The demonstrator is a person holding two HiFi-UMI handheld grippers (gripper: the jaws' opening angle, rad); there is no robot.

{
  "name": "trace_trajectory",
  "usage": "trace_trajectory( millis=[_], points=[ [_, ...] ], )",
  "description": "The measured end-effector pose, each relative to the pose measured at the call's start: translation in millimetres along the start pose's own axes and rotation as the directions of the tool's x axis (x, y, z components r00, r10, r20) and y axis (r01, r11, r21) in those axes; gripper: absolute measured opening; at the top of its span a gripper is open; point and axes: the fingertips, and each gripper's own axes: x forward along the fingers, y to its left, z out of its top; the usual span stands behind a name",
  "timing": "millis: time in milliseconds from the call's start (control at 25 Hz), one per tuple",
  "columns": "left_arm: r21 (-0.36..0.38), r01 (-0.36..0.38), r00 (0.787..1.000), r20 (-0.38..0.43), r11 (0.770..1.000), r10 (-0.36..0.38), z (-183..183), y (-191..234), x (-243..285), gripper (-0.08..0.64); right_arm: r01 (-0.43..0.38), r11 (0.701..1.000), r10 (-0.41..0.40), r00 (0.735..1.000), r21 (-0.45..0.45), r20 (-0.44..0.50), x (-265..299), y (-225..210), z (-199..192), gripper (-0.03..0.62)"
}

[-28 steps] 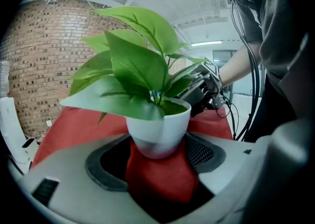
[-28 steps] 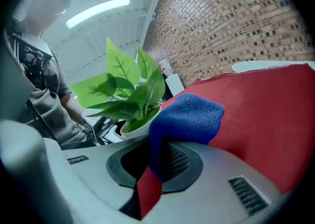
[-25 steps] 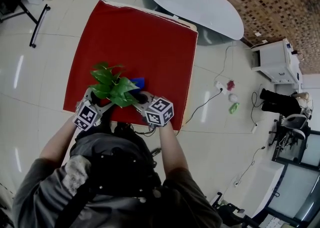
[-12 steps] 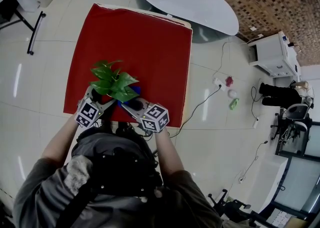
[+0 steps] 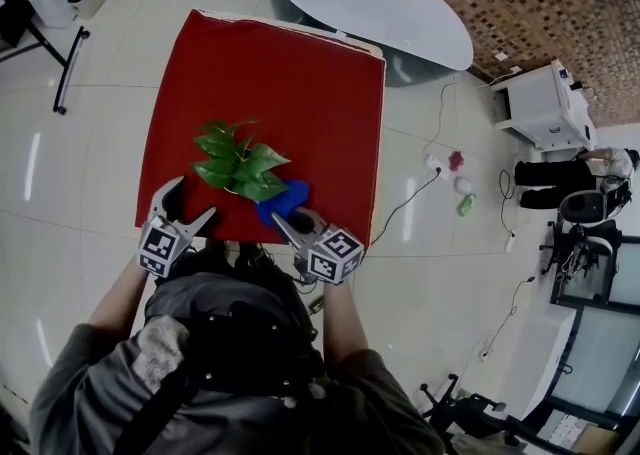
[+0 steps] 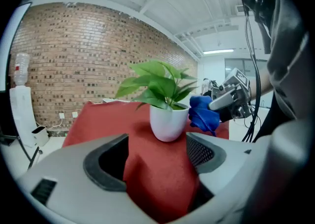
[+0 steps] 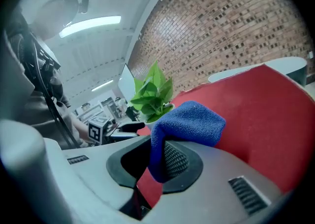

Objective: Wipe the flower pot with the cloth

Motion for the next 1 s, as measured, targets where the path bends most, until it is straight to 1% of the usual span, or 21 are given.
trace_trajectory(
  millis=[80, 200, 280, 360, 440, 560, 680, 800, 880, 960, 1000],
  points=[
    [-0.016, -0.027, 0.999, 0.032, 1.0, 0.027, 7.9, 7.4, -17.1, 0.399, 0.074, 0.997, -0.074, 0.995, -0.01, 0.063, -9.7, 3.7, 11.8, 0.066],
    [-0.017, -0.046, 0.997, 0.069, 0.999, 0.047, 21.8, 19.1, -26.6, 0.396, 0.165, 0.986, -0.161, 0.978, -0.025, 0.132, -21.3, 3.7, 29.8, 0.066],
    [-0.024, -0.072, 0.992, 0.098, 0.997, 0.074, 29.1, 19.1, -35.0, 0.388, 0.204, 0.978, -0.195, 0.969, -0.041, 0.154, -34.2, 4.1, 33.2, 0.066],
    [-0.033, -0.102, 0.984, 0.142, 0.994, 0.105, 37.1, 3.7, -51.3, 0.388, 0.223, 0.973, -0.21, 0.963, -0.062, 0.166, -56.9, 9.0, 27.9, 0.066],
    [-0.033, -0.117, 0.973, 0.194, 0.993, 0.121, 46.1, -22.1, -69.7, 0.388, 0.228, 0.97, -0.211, 0.962, -0.087, 0.176, -83.2, 15.8, 18.0, 0.066],
    [-0.022, -0.12, 0.958, 0.261, 0.993, 0.121, 63.3, -58.6, -93.4, 0.383, 0.218, 0.97, -0.192, 0.96, -0.112, 0.204, -114.5, 30.2, 10.7, 0.066],
    [-0.038, -0.115, 0.943, 0.31, 0.993, 0.121, 83.2, -87.0, -115.5, 0.383, 0.201, 0.969, -0.163, 0.957, -0.144, 0.239, -138.6, 53.0, 16.1, 0.066],
    [-0.017, -0.123, 0.935, 0.334, 0.992, 0.122, 95.3, -124.3, -136.9, 0.383, 0.194, 0.962, -0.138, 0.954, -0.193, 0.267, -172.4, 82.8, 19.8, 0.066],
    [-0.013, -0.127, 0.929, 0.35, 0.992, 0.123, 101.8, -151.5, -152.5, 0.381, 0.183, 0.959, -0.111, 0.945, -0.218, 0.307, -198.9, 107.4, 22.3, 0.066],
    [-0.018, -0.135, 0.923, 0.362, 0.991, 0.132, 106.1, -176.2, -167.4, 0.325, 0.172, 0.958, -0.081, 0.93, -0.23, 0.358, -224.6, 131.6, 25.1, 0.066],
    [-0.015, -0.141, 0.921, 0.364, 0.99, 0.137, 107.3, -187.9, -173.5, 0.321, 0.174, 0.956, -0.073, 0.921, -0.237, 0.382, -236.9, 141.7, 26.0, 0.066]
  ],
)
